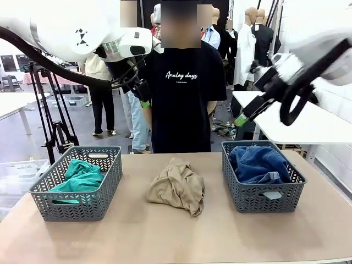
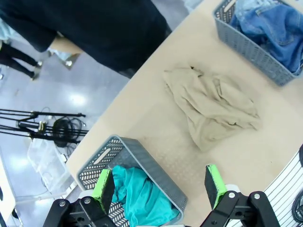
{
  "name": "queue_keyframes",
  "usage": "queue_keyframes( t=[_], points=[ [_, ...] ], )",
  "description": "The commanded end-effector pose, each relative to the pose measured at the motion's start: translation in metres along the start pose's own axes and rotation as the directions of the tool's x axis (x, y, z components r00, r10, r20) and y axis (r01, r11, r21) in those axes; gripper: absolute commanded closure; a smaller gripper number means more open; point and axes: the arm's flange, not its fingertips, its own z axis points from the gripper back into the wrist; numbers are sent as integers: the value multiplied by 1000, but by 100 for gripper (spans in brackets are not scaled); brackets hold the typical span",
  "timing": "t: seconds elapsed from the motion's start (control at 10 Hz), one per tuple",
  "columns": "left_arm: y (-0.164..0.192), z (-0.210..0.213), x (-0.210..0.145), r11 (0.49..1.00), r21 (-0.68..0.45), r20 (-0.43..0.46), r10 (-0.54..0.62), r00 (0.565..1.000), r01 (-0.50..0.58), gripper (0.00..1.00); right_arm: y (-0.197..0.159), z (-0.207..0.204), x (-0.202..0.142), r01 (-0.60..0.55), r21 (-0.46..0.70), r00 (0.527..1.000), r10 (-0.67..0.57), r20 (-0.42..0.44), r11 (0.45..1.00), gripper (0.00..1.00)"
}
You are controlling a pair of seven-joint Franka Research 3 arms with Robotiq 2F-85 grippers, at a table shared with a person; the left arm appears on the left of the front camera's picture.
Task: Sort the tops and bottoms.
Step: Lift clothes from the center of the table with your right hand.
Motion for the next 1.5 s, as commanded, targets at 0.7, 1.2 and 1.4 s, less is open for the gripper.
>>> queue_keyframes(
  t=[0.7, 1.2, 1.4],
  points=[
    [2, 1, 0, 1000, 4, 8, 4, 1000, -4, 1, -12, -44, 19, -13, -3, 999, 13, -43, 1000, 0],
    [2, 1, 0, 1000, 4, 8, 4, 1000, -4, 1, 6, -199, 91, -219, 31, 953, 221, -205, 975, 0],
    [2, 1, 0, 1000, 4, 8, 4, 1000, -4, 1, 3, -250, 93, -243, 15, 940, 240, -242, 970, 0]
  ],
)
